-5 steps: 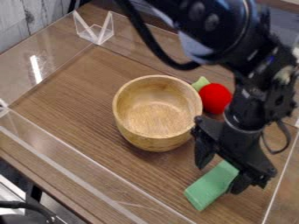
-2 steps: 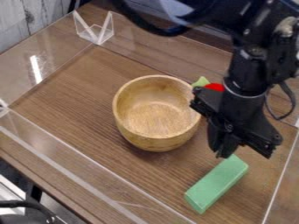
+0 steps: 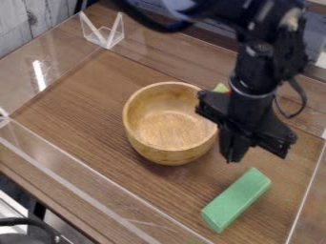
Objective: Remove the green block from the brown bowl and put it on the table
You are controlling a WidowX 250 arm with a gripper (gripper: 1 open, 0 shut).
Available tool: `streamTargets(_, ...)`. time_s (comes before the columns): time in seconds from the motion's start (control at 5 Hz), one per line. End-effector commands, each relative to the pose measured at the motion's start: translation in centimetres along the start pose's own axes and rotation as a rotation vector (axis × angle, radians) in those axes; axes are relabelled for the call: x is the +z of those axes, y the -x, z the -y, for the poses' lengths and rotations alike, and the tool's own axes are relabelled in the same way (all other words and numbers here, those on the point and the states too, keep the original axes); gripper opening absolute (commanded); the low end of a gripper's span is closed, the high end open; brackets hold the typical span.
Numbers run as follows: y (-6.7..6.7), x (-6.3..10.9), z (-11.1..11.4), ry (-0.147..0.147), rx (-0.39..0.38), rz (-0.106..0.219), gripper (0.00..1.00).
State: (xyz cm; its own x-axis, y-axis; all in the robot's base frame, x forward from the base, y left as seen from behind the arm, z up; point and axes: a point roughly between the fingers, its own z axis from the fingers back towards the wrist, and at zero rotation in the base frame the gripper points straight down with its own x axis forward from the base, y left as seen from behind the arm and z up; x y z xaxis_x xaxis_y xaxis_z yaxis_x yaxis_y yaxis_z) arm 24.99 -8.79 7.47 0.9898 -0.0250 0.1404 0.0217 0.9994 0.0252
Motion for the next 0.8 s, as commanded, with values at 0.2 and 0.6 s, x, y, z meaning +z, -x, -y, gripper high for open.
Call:
streamTargets(0.2, -1.4, 1.3, -1.2, 0.013, 0.075, 0.031, 0.0)
streamTargets(0.6, -3.4, 1.3, -1.9, 0.035, 0.07, 0.01, 1.0)
